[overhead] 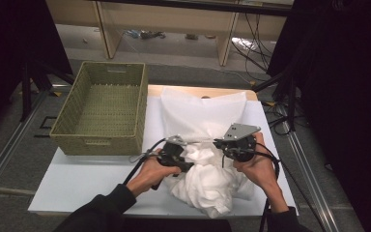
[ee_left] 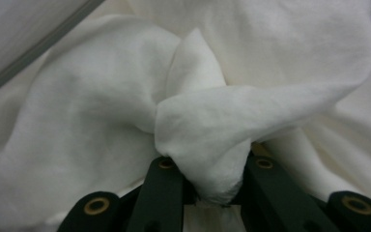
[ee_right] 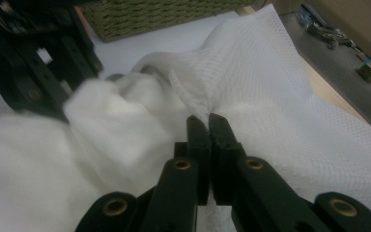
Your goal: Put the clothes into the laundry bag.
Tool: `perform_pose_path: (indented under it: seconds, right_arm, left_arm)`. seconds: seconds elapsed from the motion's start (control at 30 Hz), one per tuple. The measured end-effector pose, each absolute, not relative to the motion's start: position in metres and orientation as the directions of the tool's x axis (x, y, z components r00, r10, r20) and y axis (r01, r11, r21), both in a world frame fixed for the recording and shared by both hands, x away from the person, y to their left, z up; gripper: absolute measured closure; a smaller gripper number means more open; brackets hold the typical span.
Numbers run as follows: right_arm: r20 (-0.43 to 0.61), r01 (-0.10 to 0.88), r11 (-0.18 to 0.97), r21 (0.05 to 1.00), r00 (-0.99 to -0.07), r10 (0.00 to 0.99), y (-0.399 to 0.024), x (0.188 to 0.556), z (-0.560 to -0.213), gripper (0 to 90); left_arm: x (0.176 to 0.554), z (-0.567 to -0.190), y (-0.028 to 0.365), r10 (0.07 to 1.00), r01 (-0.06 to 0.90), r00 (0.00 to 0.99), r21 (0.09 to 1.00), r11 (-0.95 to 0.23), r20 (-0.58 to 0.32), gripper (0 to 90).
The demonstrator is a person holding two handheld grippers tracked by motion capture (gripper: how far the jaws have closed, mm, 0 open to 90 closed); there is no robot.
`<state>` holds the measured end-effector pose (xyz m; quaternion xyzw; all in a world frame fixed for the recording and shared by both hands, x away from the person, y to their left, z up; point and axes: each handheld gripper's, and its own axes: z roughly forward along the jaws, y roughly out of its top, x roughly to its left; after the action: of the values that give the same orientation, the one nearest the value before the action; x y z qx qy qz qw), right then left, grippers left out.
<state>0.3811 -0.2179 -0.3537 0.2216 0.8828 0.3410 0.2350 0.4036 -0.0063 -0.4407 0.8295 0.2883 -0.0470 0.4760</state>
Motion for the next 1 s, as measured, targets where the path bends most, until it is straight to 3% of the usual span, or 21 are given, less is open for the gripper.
perform_pose_path:
  seconds: [0.17,0.27,0.3,0.47,0.63,0.8,1.0]
  right_arm:
    - [-0.263,0.202,0.671,0.713,-0.811,0.523,-0.217,0.376,-0.347,90.0]
    - [-0.268,0.196,0.675,0.711,-0.812,0.519,-0.220,0.373,-0.344,90.0]
    - [-0.262,0.206,0.675,0.709,-0.811,0.523,-0.221,0.373,-0.344,90.0]
    - [-0.249,0.238,0.668,0.706,-0.799,0.547,-0.226,0.378,-0.351,90.0]
    - [-0.262,0.227,0.673,0.704,-0.798,0.543,-0.224,0.378,-0.351,90.0]
    - [-0.259,0.234,0.669,0.705,-0.794,0.550,-0.224,0.378,-0.349,90.0]
    - [-0.256,0.235,0.669,0.705,-0.796,0.549,-0.222,0.379,-0.350,89.9]
  left_arm:
    - [0.444,-0.450,-0.020,0.612,0.575,0.738,0.740,-0.349,-0.285,83.5]
    - [0.462,-0.459,-0.010,0.651,0.646,0.667,0.716,-0.265,-0.361,81.5]
    - [0.460,-0.455,-0.008,0.622,0.646,0.690,0.705,-0.295,-0.372,79.1]
    - [0.437,-0.426,0.008,0.588,0.623,0.728,0.700,-0.350,-0.353,42.7]
    - [0.405,-0.398,0.039,0.544,0.582,0.767,0.724,-0.370,-0.339,21.5]
    - [0.370,-0.407,0.051,0.486,0.566,0.801,0.709,-0.421,-0.350,15.5]
    - [0.363,-0.437,0.011,0.371,0.497,0.861,0.729,-0.471,-0.347,15.6]
